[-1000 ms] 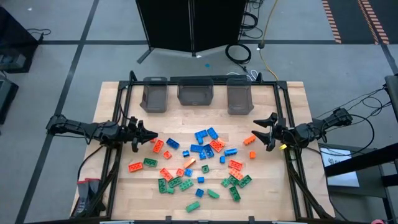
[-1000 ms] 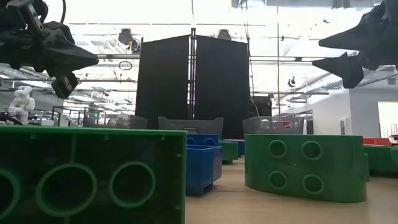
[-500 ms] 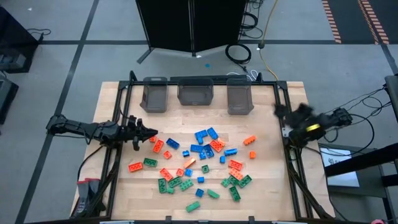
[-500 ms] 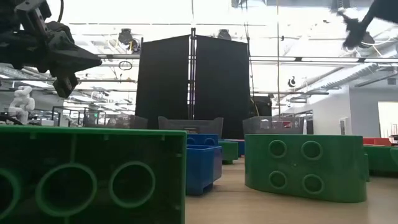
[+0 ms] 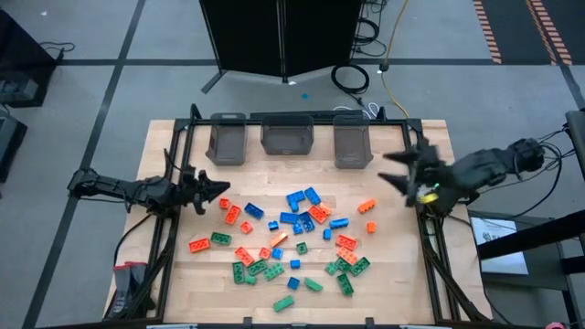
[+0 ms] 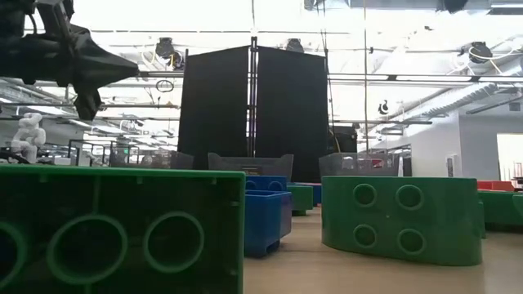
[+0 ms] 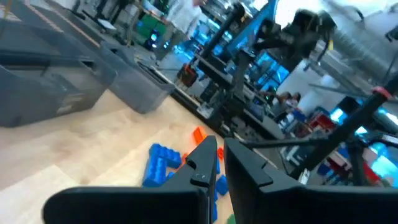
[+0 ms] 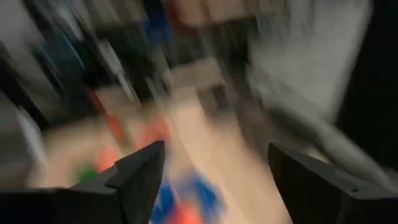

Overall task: Sort blocks
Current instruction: Put the orange game piece into the right black bin

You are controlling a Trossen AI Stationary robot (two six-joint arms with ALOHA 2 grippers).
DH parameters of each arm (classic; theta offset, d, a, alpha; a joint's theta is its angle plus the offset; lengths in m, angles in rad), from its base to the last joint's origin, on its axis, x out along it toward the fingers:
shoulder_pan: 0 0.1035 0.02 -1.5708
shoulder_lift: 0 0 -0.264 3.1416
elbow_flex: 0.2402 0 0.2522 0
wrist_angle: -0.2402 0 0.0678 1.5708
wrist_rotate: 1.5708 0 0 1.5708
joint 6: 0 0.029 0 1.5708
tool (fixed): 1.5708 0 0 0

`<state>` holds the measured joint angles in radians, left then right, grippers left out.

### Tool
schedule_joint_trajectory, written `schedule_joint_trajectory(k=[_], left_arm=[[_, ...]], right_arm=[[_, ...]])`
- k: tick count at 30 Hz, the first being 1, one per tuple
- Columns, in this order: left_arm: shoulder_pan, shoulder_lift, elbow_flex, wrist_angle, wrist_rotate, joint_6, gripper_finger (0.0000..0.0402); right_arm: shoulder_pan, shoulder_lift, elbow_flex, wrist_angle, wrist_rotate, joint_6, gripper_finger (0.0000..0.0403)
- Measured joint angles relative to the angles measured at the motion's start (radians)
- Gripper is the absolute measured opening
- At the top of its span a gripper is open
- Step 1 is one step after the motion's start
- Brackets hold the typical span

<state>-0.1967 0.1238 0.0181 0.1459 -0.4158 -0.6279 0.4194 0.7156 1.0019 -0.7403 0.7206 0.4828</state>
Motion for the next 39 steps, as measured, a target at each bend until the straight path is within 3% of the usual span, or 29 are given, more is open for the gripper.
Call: schedule_joint_trajectory(k=[4,6,9,17,28,33,39], left_arm=[[0.000,-0.001,0.000,0.000,-0.010,-0.018,0.0033],[0.000,-0.001,0.000,0.001,-0.017,0.009,0.0033],[0.000,-0.001,0.001,0.011,-0.078,0.061,0.0033],[0.000,-0.001,0.002,0.011,-0.117,0.059,0.0033],[0.000,0.000,0.002,0.010,-0.113,0.006,0.0033],[0.000,0.000,0.003,0.010,-0.108,0.005,0.0033],[0.000,0.000,0.004,0.003,-0.109,0.005,0.0033]], right_arm=[[-0.001,0.208,0.109,-0.509,-0.111,0.295,0.0281],[0.000,0.291,0.116,-0.653,-0.196,0.308,0.0281],[-0.001,0.387,0.099,-0.732,-0.297,0.179,0.0281],[-0.032,0.480,0.060,-0.496,-0.351,-0.217,0.0281],[-0.254,0.410,-0.230,-0.185,-0.616,-0.446,0.0281],[-0.353,0.423,-0.233,-0.169,-0.698,-0.500,0.0281],[-0.429,0.458,-0.233,-0.158,-0.701,-0.524,0.0280]])
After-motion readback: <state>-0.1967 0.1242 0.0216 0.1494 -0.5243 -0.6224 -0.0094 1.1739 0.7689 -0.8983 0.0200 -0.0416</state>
